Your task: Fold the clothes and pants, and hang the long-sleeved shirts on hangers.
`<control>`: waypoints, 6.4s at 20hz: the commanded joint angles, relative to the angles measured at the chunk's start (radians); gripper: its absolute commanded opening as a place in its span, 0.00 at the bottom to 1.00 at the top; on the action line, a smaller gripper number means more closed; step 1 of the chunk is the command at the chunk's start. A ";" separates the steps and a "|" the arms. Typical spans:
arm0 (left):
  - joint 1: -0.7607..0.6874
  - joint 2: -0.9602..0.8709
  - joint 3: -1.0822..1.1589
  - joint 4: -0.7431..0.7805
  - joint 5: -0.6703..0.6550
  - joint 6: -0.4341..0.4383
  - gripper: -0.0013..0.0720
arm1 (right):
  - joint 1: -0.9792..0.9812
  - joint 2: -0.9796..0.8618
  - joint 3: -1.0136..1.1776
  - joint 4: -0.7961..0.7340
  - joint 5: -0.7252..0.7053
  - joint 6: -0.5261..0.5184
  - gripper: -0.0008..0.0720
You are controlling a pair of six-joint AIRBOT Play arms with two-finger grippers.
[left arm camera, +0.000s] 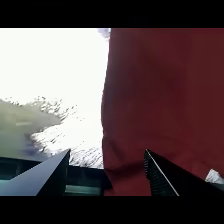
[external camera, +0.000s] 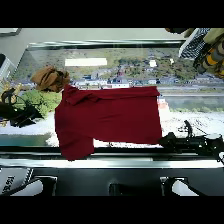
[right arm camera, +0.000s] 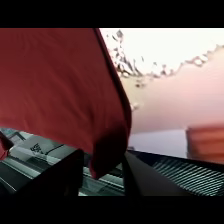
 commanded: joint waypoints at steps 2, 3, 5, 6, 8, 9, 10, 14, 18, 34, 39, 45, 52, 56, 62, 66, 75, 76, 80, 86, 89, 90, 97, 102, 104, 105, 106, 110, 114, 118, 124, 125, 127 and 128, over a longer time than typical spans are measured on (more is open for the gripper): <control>0.042 0.016 -0.134 -0.121 0.050 0.110 0.76 | 0.001 -0.001 -0.017 0.011 -0.053 -0.020 0.38; 0.041 0.017 -0.167 -0.184 0.067 0.164 0.76 | 0.001 0.000 -0.017 0.011 -0.063 -0.020 0.26; 0.041 0.017 -0.237 -0.293 0.102 0.261 0.76 | 0.001 0.000 -0.017 0.022 -0.067 -0.036 0.06; 0.041 0.017 -0.270 -0.319 0.117 0.293 0.76 | 0.001 0.000 -0.017 0.032 -0.068 -0.043 0.06; 0.041 0.017 -0.334 -0.320 0.152 0.321 0.76 | 0.001 0.000 -0.017 0.037 -0.067 -0.048 0.06; 0.041 0.017 -0.364 -0.320 0.172 0.333 0.76 | 0.001 0.000 -0.017 0.037 -0.067 -0.049 0.06; 0.041 0.016 -0.388 -0.321 0.181 0.349 0.76 | 0.001 0.000 -0.017 0.037 -0.067 -0.048 0.06; 0.041 0.016 -0.451 -0.320 0.230 0.370 0.76 | 0.001 0.000 -0.017 0.055 -0.071 -0.048 0.06; 0.055 0.016 -0.449 -0.320 0.255 0.389 0.76 | 0.001 0.000 -0.017 0.055 -0.073 -0.048 0.06; 0.032 -0.085 -0.449 -0.435 0.318 0.433 0.20 | 0.001 0.001 -0.017 0.096 -0.053 -0.058 0.06; 0.027 -0.065 -0.420 -0.469 0.275 0.454 0.04 | 0.002 0.001 0.027 0.261 0.007 -0.120 0.05; -0.072 -0.011 -0.119 -0.468 0.259 0.351 0.03 | 0.341 0.012 0.441 0.169 -0.117 0.061 0.05; -0.097 0.121 0.585 -0.196 0.082 0.005 0.03 | 0.485 0.101 1.228 -0.327 -0.123 0.483 0.05; -0.097 0.260 0.826 -0.076 0.000 -0.208 0.03 | 0.485 0.276 1.435 -0.366 -0.081 0.531 0.05; -0.096 0.517 0.850 0.137 -0.028 -0.350 0.04 | 0.485 0.550 1.450 -0.460 -0.087 0.605 0.05; -0.097 0.543 0.849 0.179 -0.048 -0.350 0.04 | 0.485 0.552 1.450 -0.500 -0.075 0.645 0.05; -0.183 0.161 0.592 -0.039 -0.097 -0.089 0.04 | 0.485 0.014 1.444 -0.495 0.296 0.647 0.05; -0.209 0.085 0.566 -0.039 -0.058 -0.061 0.03 | 0.485 -0.078 1.444 -0.487 0.304 0.635 0.05; -0.312 -0.285 0.555 -0.040 0.110 0.034 0.04 | 0.485 -0.387 1.444 -0.486 0.209 0.601 0.05; -0.367 -0.603 0.648 -0.039 0.307 0.056 0.04 | 0.485 -0.638 1.444 -0.496 -0.006 0.595 0.05; -0.366 -0.607 0.649 -0.037 0.306 0.066 0.04 | 0.485 -0.661 1.444 -0.499 0.026 0.595 0.05; -0.365 -0.604 0.649 -0.032 0.283 0.066 0.04 | 0.485 -0.660 1.444 -0.499 0.051 0.595 0.05; -0.364 -0.600 0.649 -0.020 -0.005 0.062 0.04 | 0.485 -0.661 1.444 -0.510 0.235 0.599 0.05; -0.358 -0.600 0.649 0.053 -0.059 0.062 0.04 | 0.485 -0.669 1.444 -0.563 0.277 0.607 0.05; -0.349 -0.602 0.649 0.056 -0.059 0.062 0.04 | 0.485 -0.679 1.444 -0.570 0.286 0.607 0.05; -0.348 -0.604 0.649 0.055 -0.059 0.063 0.04 | 0.485 -0.685 1.444 -0.569 0.288 0.607 0.05; -0.348 -0.605 0.649 0.056 -0.059 0.064 0.04 | 0.485 -0.691 1.444 -0.566 0.291 0.607 0.05; -0.357 -0.620 0.648 0.056 -0.060 0.066 0.04 | 0.485 -0.717 1.444 -0.558 0.338 0.607 0.05; -0.360 -0.623 0.649 0.055 -0.062 0.061 0.28 | 0.485 -0.741 1.444 -0.534 0.403 0.605 0.33; -0.327 -0.579 0.649 0.056 -0.122 0.072 0.82 | 0.463 -0.700 1.444 -0.455 0.483 0.526 0.53; -0.079 -0.260 0.309 -0.142 -0.116 0.089 0.82 | 0.246 -0.434 1.268 -0.301 0.444 0.447 0.53; -0.024 -0.174 0.160 -0.195 -0.092 0.088 0.82 | 0.209 -0.364 1.170 -0.278 0.416 0.433 0.53; 0.053 -0.011 -0.128 -0.297 -0.042 0.069 0.82 | 0.163 -0.237 0.992 -0.271 0.351 0.428 0.53; 0.071 0.060 -0.250 -0.324 -0.015 0.069 0.82 | 0.154 -0.180 0.911 -0.272 0.322 0.425 0.53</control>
